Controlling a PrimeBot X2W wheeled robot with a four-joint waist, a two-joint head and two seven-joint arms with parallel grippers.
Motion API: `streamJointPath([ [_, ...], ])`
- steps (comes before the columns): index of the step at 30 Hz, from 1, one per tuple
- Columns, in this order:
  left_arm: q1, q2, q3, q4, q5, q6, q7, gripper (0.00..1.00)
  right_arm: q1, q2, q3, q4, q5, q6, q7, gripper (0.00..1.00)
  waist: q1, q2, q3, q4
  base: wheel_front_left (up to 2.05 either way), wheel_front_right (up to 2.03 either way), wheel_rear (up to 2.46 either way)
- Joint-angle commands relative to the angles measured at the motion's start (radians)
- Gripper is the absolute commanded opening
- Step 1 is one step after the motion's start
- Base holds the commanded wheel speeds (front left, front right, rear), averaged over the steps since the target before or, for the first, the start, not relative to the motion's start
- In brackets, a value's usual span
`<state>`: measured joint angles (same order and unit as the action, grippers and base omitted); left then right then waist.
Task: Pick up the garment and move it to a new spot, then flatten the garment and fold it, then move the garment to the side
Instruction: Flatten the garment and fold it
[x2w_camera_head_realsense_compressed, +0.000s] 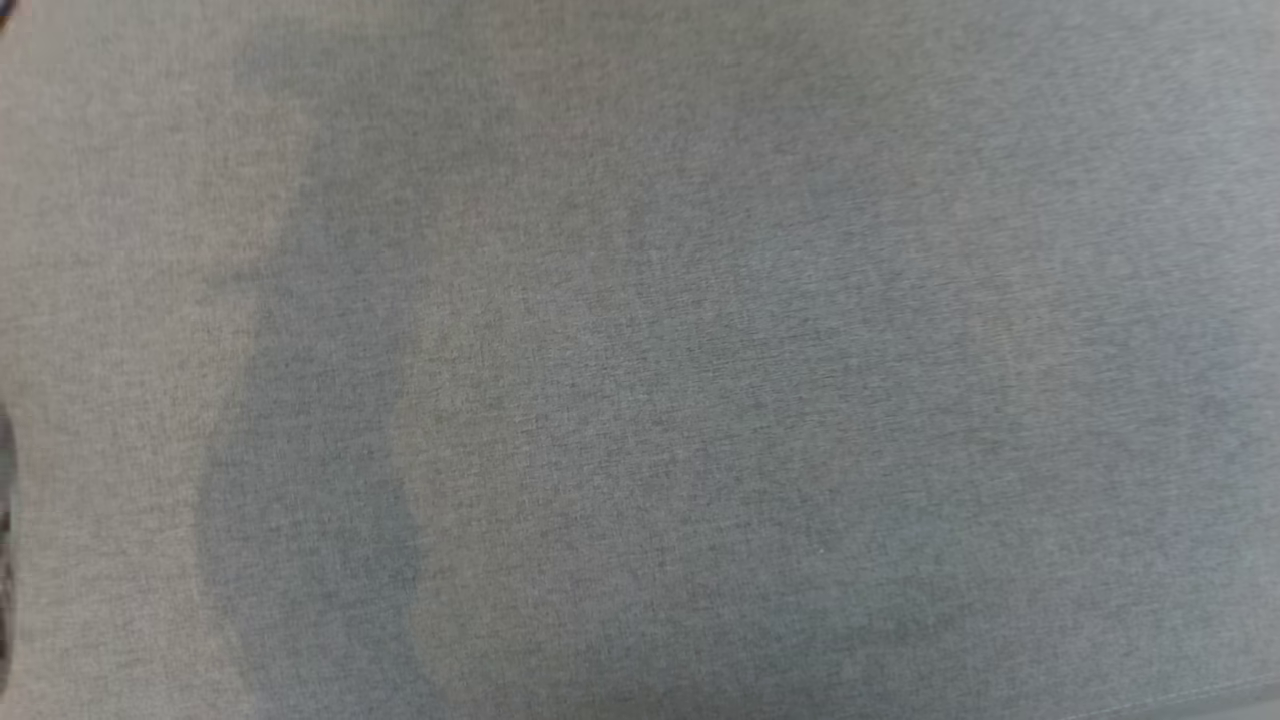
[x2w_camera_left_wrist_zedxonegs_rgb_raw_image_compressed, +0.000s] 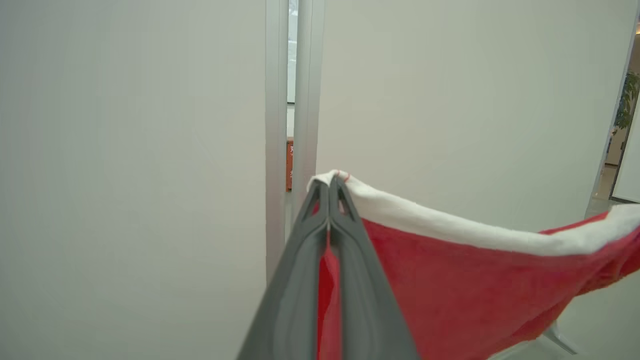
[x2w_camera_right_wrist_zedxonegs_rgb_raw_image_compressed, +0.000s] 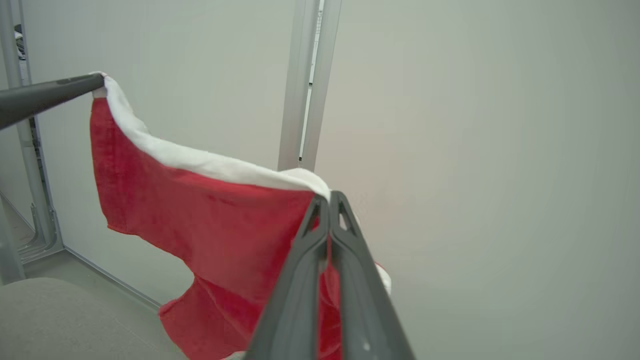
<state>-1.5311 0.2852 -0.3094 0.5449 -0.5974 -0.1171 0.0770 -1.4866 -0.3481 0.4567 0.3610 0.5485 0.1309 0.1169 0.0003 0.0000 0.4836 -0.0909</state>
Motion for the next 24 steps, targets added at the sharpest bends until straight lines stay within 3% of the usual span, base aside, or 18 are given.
streamJointPath([
  [1, 0.012, -0.016, -0.013, 0.029, 0.008, -0.007, -0.037, 0.00, 0.007, 0.001, 0.016, 0.027, 0.001, 0.000, -0.036, 0.00, -0.0003, 0.0000, 0.048, 0.030, 0.00, 0.00, 0.00],
  [4, 0.104, -0.046, -0.050, 0.076, -0.032, -0.013, -0.147, 0.00, 0.101, -0.026, 0.076, 0.080, 0.008, 0.000, -0.141, 0.00, -0.0003, 0.0000, 0.039, 0.046, 0.00, 0.00, 0.00],
  [7, 0.250, -0.059, -0.119, 0.034, -0.098, -0.013, -0.203, 0.00, 0.229, -0.084, 0.132, 0.071, 0.041, 0.000, -0.214, 0.00, -0.0003, 0.0000, 0.017, 0.058, 0.00, 0.00, 0.00],
  [13, 0.703, 0.047, -0.227, -0.127, -0.155, -0.012, -0.294, 0.00, 0.603, -0.250, 0.245, -0.032, 0.070, 0.000, -0.327, 0.00, -0.0003, 0.0000, -0.072, 0.077, 0.00, 0.00, 0.00],
  [20, 1.191, 0.158, -0.209, -0.415, -0.166, 0.115, -0.331, 0.00, 1.034, -0.444, 0.246, -0.232, 0.052, -0.002, -0.355, 0.00, -0.0003, 0.0000, -0.197, 0.129, 0.00, 0.00, 0.00],
  [24, 1.381, 0.191, -0.221, -0.557, -0.158, 0.210, -0.321, 0.00, 1.257, -0.495, 0.182, -0.340, -0.004, -0.002, -0.317, 0.00, -0.0003, 0.0000, -0.254, 0.159, 0.00, 0.00, 0.00],
])
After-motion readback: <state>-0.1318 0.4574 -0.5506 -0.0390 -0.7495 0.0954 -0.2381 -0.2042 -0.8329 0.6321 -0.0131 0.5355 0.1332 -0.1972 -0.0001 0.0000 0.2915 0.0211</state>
